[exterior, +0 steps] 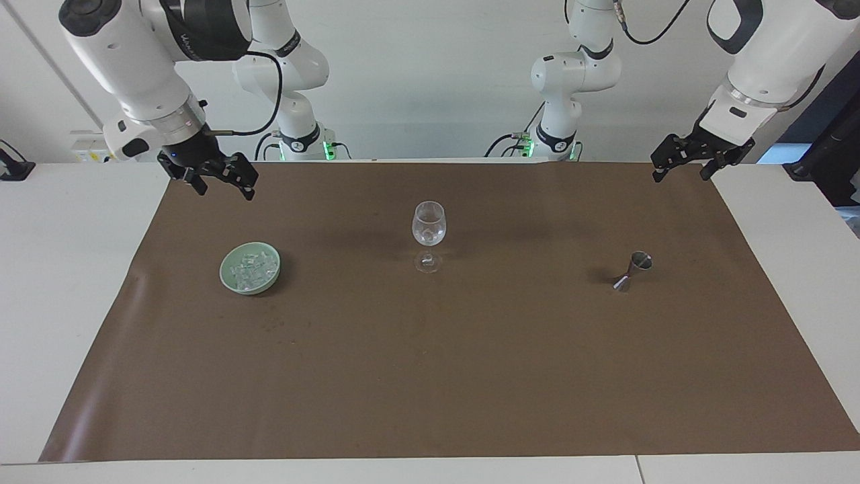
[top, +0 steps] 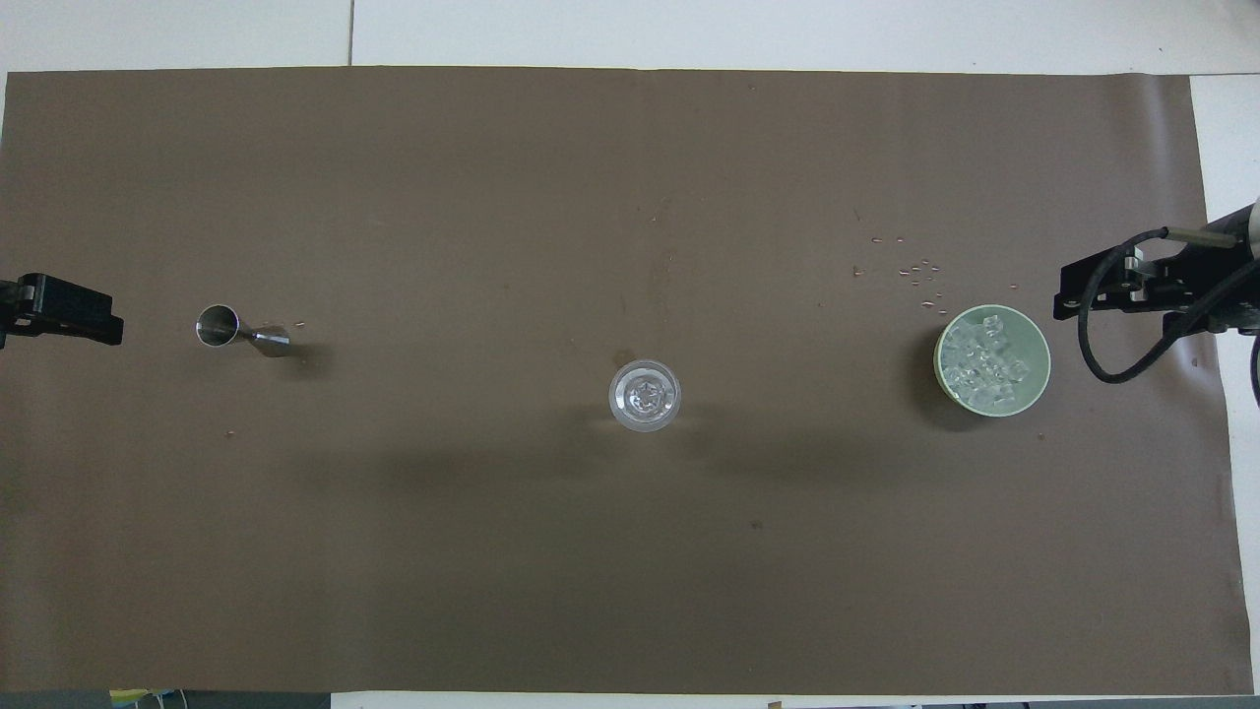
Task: Pour wine and add ice with both arms
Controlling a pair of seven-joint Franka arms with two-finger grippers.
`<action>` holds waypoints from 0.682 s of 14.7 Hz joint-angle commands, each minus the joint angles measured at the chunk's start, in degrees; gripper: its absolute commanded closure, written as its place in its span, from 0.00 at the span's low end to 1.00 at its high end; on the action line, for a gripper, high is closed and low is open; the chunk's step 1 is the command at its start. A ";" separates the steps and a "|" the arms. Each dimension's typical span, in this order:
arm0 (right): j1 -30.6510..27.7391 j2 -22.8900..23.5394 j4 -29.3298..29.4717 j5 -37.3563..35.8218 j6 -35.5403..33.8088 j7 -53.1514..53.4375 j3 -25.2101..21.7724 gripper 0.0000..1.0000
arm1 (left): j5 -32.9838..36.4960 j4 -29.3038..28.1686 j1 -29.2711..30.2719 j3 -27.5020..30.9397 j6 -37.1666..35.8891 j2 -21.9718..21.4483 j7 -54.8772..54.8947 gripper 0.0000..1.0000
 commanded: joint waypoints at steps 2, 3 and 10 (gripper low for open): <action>-1.90 -1.62 -0.64 -2.63 -1.90 -2.15 0.89 0.00 | 0.18 -1.46 0.38 -0.10 0.96 -1.21 0.65 0.00; -2.27 -2.06 -0.99 -2.54 -1.73 -4.77 0.89 0.00 | 0.18 -1.46 0.38 -0.10 0.96 -1.21 0.65 0.00; -4.64 -1.28 -0.64 -2.71 -3.04 -13.94 0.54 0.00 | 0.18 -1.46 0.38 -0.10 0.96 -1.21 0.65 0.00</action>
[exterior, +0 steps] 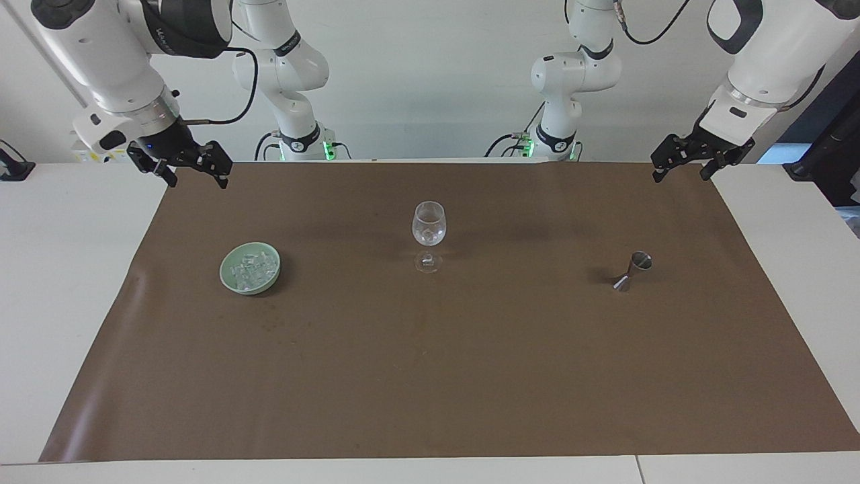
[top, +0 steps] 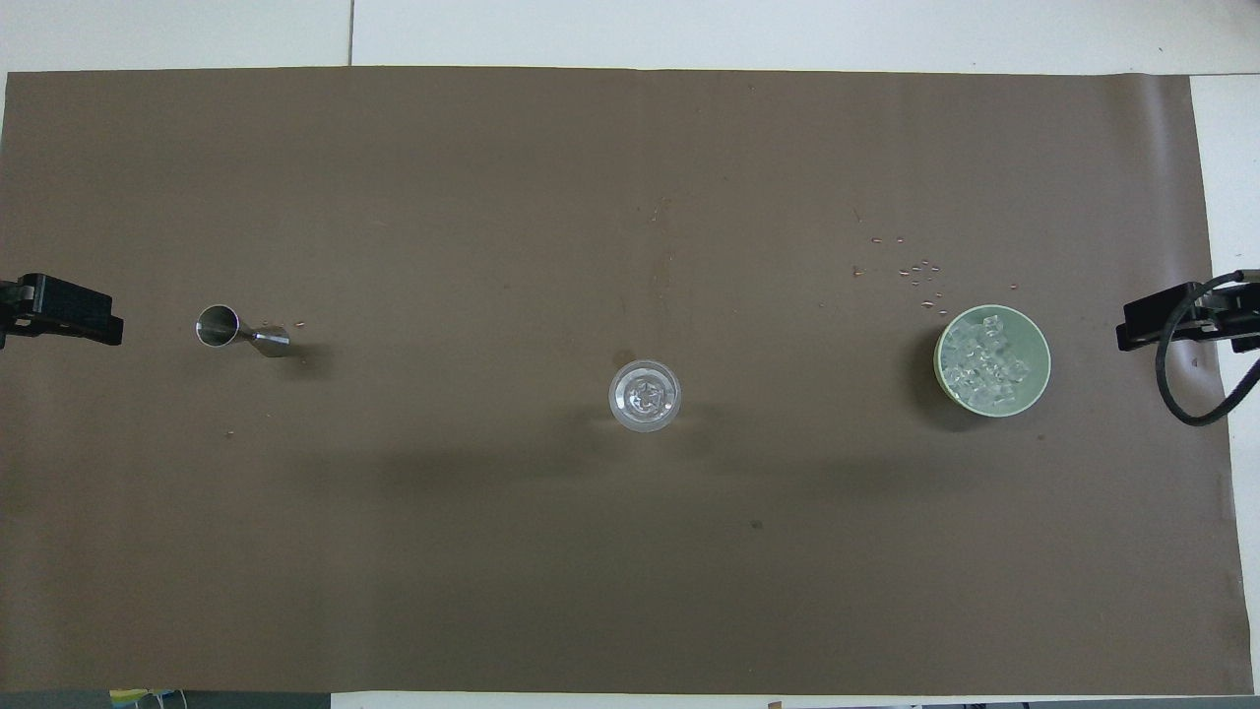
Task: Pour wine and add ice with both arms
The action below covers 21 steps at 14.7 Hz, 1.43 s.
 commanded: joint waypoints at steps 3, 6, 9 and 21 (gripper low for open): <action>-0.61 0.96 1.03 -0.75 -1.18 -1.25 0.67 0.00 | 0.18 -1.46 0.38 -0.10 0.96 -1.21 0.65 0.00; -0.69 1.84 2.25 -0.84 -1.00 -0.90 0.75 0.00 | 0.18 -1.46 0.38 -0.10 0.96 -1.21 0.65 0.00; -0.69 1.93 3.04 -0.57 -1.00 -0.98 0.49 0.00 | 0.18 -1.46 0.38 -0.10 0.96 -1.21 0.65 0.00; -0.52 0.08 3.14 -0.57 -1.27 -1.51 -0.74 0.00 | 0.18 -1.46 0.38 -0.10 0.96 -1.21 0.65 0.00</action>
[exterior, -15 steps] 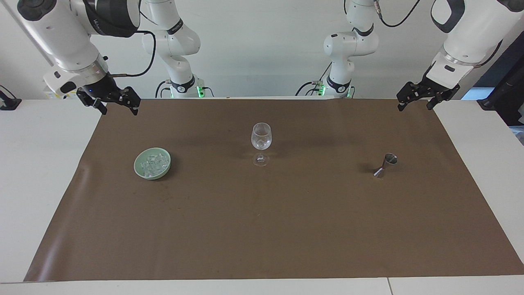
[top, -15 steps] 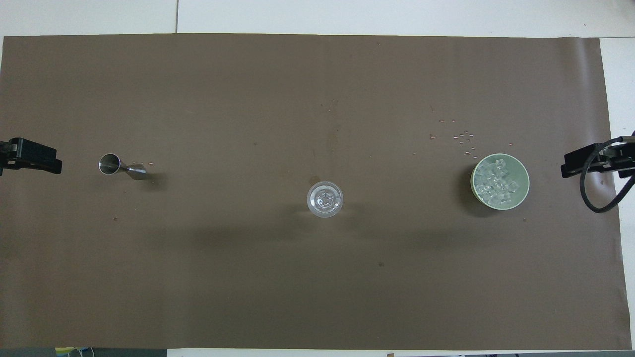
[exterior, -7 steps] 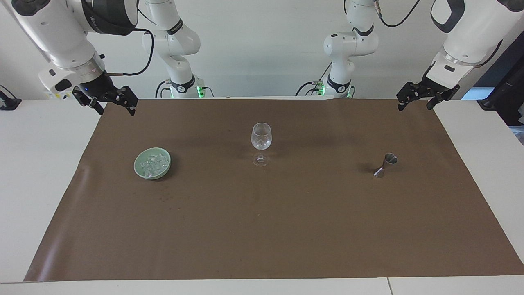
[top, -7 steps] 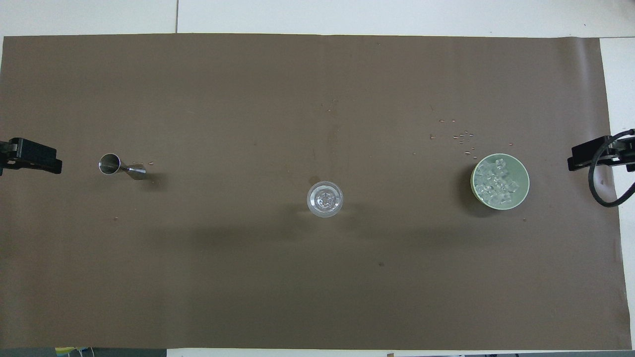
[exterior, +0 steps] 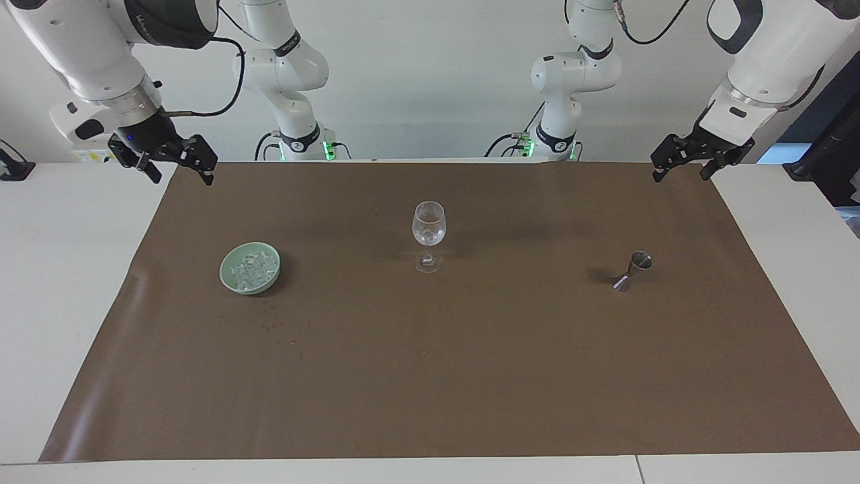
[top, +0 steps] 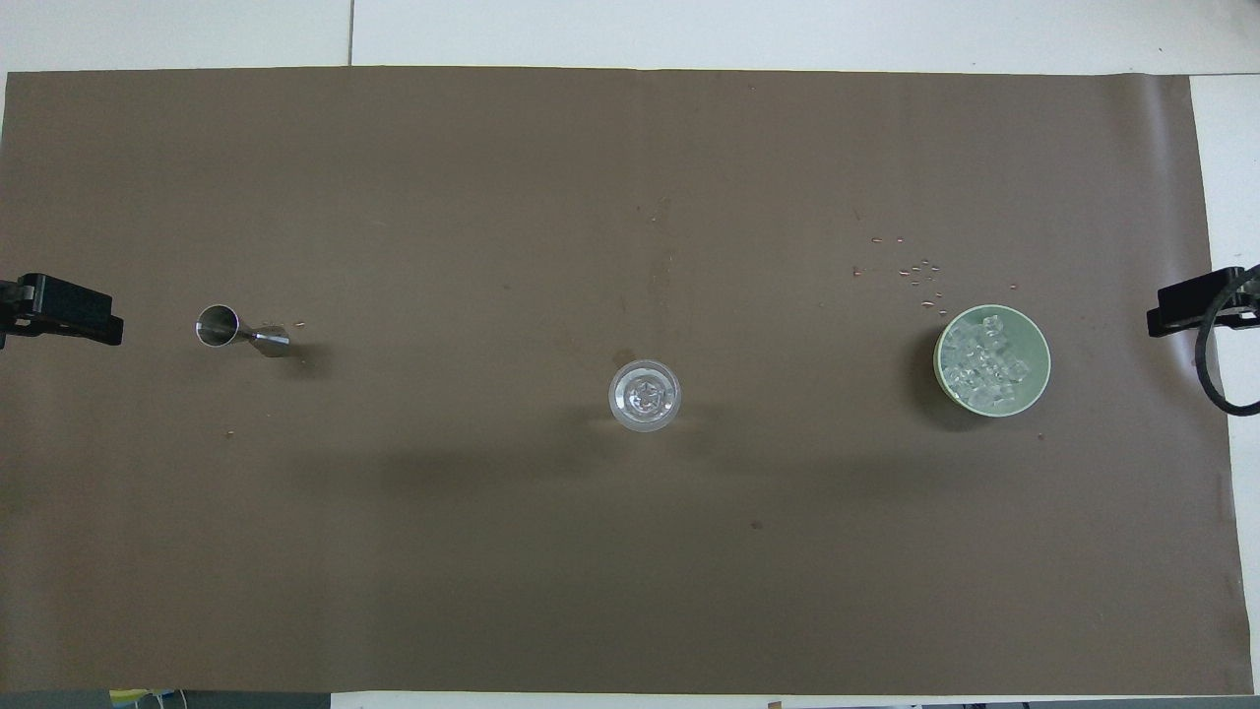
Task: Pour wine and add ice with both arms
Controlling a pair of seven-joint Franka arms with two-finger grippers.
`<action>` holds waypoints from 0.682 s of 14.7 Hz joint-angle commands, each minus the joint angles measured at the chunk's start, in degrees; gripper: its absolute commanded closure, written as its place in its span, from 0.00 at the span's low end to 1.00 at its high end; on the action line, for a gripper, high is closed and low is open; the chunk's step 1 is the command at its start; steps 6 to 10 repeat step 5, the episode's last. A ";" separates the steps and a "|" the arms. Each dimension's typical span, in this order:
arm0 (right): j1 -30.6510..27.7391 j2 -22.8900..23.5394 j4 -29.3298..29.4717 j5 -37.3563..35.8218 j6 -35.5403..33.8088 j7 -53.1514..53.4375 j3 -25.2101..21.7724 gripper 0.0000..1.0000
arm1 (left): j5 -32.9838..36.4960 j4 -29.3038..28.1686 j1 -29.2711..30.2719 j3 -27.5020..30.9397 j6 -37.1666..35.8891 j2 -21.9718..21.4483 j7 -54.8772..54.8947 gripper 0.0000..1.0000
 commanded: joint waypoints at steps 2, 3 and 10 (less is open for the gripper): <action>-0.41 -0.23 0.36 -0.48 -0.72 -1.33 0.41 0.00 | 0.18 -1.46 0.38 -0.10 0.96 -1.21 0.65 0.00; -0.41 -0.23 0.27 -0.39 -0.54 -1.33 0.41 0.00 | 0.18 -1.46 0.38 -0.10 0.96 -1.21 0.65 0.00; -0.41 -0.14 0.27 -0.48 -0.54 -1.33 0.41 0.00 | 0.18 -1.46 0.38 -0.10 0.96 -1.21 0.65 0.00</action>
